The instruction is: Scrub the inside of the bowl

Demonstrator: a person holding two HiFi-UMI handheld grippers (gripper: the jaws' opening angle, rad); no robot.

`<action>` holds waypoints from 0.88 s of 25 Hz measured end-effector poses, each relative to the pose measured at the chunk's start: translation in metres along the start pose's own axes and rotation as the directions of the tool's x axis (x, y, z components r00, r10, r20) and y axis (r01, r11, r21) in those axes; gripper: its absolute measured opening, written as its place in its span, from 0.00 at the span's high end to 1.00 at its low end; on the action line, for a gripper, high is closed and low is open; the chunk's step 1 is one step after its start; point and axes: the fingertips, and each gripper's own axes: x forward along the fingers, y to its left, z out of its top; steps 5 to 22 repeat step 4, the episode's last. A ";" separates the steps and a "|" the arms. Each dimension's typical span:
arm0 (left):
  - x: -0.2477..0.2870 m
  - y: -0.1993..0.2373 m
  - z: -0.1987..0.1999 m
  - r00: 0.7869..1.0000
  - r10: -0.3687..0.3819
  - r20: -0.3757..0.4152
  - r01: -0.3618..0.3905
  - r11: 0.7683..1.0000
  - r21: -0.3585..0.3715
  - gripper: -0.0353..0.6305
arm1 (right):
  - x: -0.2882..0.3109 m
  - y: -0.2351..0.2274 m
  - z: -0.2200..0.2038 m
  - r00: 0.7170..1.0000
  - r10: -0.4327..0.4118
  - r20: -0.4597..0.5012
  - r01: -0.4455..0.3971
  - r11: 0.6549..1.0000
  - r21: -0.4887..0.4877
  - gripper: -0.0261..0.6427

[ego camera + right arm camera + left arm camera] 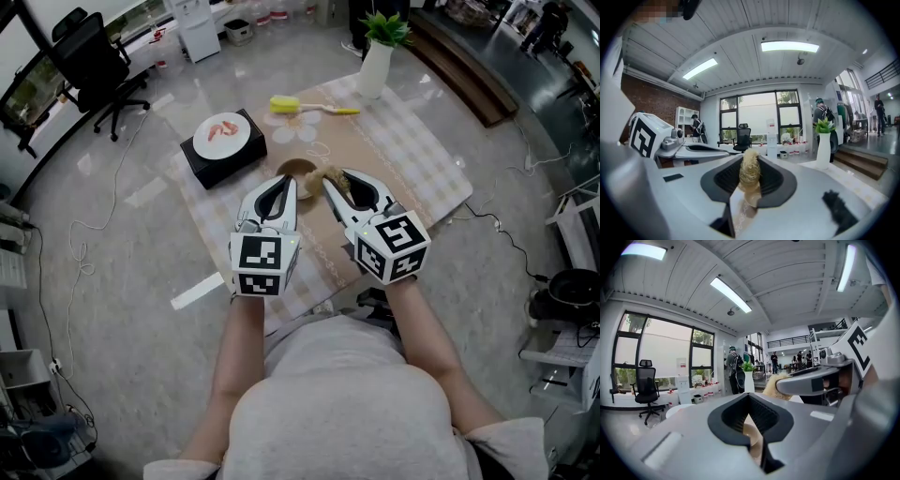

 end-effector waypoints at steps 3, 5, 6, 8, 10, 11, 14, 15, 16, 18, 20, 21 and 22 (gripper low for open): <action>0.002 -0.001 0.001 1.000 0.006 0.000 -0.005 1.000 0.010 0.94 | -0.001 0.001 0.000 1.000 0.002 -0.003 -0.002 1.000 -0.029 0.82; 0.002 -0.001 0.001 1.000 0.007 0.000 -0.007 1.000 0.011 0.94 | -0.002 0.001 0.000 1.000 0.003 -0.004 -0.003 0.999 -0.038 0.82; 0.002 -0.001 0.001 1.000 0.007 0.000 -0.007 1.000 0.011 0.94 | -0.002 0.001 0.000 1.000 0.003 -0.004 -0.003 0.999 -0.038 0.82; 0.002 -0.001 0.001 1.000 0.007 0.000 -0.007 1.000 0.011 0.94 | -0.002 0.001 0.000 1.000 0.003 -0.004 -0.003 0.999 -0.038 0.82; 0.002 -0.001 0.001 1.000 0.007 0.000 -0.007 1.000 0.011 0.94 | -0.002 0.001 0.000 1.000 0.003 -0.004 -0.003 0.999 -0.038 0.82; 0.002 -0.001 0.001 1.000 0.007 0.000 -0.007 1.000 0.011 0.94 | -0.002 0.001 0.000 1.000 0.003 -0.004 -0.003 0.999 -0.038 0.82; 0.002 -0.001 0.001 1.000 0.007 0.000 -0.007 1.000 0.011 0.94 | -0.002 0.001 0.000 1.000 0.003 -0.004 -0.003 0.999 -0.038 0.82; 0.002 -0.001 0.001 1.000 0.007 0.000 -0.007 1.000 0.011 0.94 | -0.002 0.001 0.000 1.000 0.003 -0.004 -0.003 0.999 -0.038 0.82; 0.002 -0.001 0.001 1.000 0.007 0.000 -0.007 1.000 0.011 0.94 | -0.002 0.001 0.000 1.000 0.003 -0.004 -0.003 0.999 -0.038 0.82; 0.002 -0.001 0.001 1.000 0.007 0.000 -0.007 1.000 0.011 0.94 | -0.002 0.001 0.000 1.000 0.003 -0.004 -0.003 0.999 -0.038 0.82; 0.002 -0.001 0.001 1.000 0.007 0.000 -0.007 1.000 0.011 0.94 | -0.002 0.001 0.000 1.000 0.003 -0.004 -0.003 0.999 -0.038 0.82; 0.002 -0.001 0.001 1.000 0.007 0.000 -0.007 1.000 0.011 0.94 | -0.002 0.001 0.000 1.000 0.003 -0.004 -0.003 0.999 -0.038 0.82; 0.002 -0.001 0.001 1.000 0.007 0.000 -0.007 1.000 0.011 0.94 | -0.002 0.001 0.000 1.000 0.003 -0.004 -0.003 0.999 -0.038 0.82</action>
